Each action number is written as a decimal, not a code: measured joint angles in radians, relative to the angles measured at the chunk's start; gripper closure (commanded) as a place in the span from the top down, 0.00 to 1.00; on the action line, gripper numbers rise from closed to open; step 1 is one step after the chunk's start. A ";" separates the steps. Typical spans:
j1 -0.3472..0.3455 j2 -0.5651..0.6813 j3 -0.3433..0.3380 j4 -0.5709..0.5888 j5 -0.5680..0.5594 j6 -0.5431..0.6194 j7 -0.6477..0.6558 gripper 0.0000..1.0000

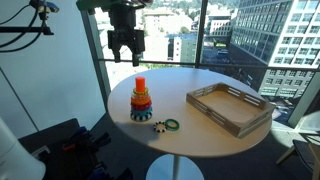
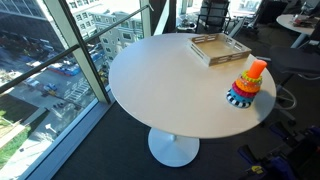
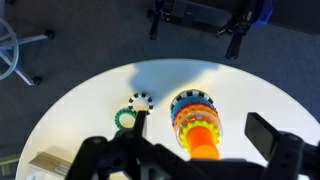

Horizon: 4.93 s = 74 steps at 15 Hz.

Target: Remove the light green ring from the rings stacking stand and put it on the table

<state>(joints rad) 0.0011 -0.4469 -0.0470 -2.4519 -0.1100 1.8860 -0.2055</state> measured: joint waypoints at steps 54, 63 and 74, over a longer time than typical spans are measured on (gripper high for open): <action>0.039 0.324 0.043 -0.005 0.120 0.445 -0.022 1.00; 0.039 0.350 0.051 -0.005 0.113 0.445 -0.003 1.00; 0.033 0.368 0.051 -0.006 0.105 0.445 0.015 1.00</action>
<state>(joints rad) 0.0340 -0.0790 0.0040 -2.4575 -0.0047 2.3315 -0.1902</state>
